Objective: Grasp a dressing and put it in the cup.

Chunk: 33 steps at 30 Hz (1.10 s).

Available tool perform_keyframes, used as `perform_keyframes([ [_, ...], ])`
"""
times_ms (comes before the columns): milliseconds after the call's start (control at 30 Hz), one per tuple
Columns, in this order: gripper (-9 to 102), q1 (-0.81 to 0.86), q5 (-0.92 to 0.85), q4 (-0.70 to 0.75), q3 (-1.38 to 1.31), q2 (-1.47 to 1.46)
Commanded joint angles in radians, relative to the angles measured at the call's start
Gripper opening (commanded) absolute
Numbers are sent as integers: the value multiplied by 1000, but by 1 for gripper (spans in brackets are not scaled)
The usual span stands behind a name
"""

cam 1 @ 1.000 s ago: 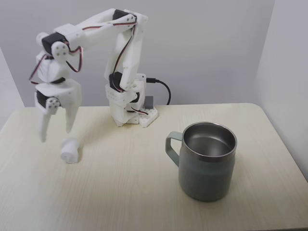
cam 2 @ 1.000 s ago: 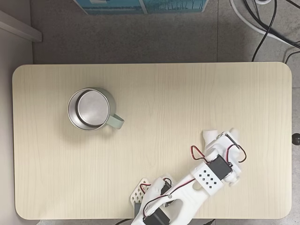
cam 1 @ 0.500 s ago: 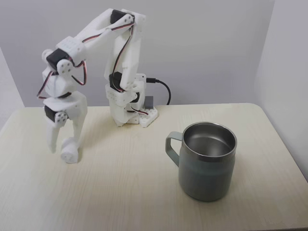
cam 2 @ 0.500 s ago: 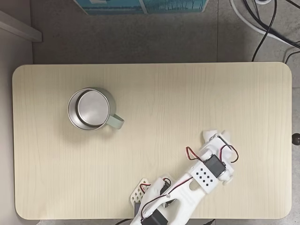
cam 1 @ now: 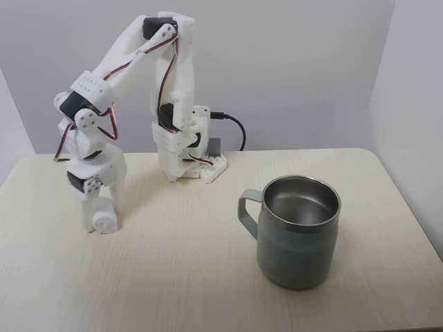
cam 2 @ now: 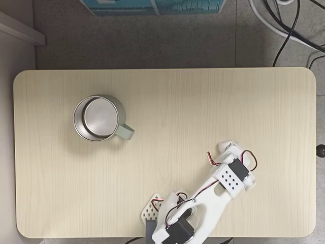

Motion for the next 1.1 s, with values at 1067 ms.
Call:
perform_keyframes([
  [1067, 0, -344, 216, 687, 1005, -110],
])
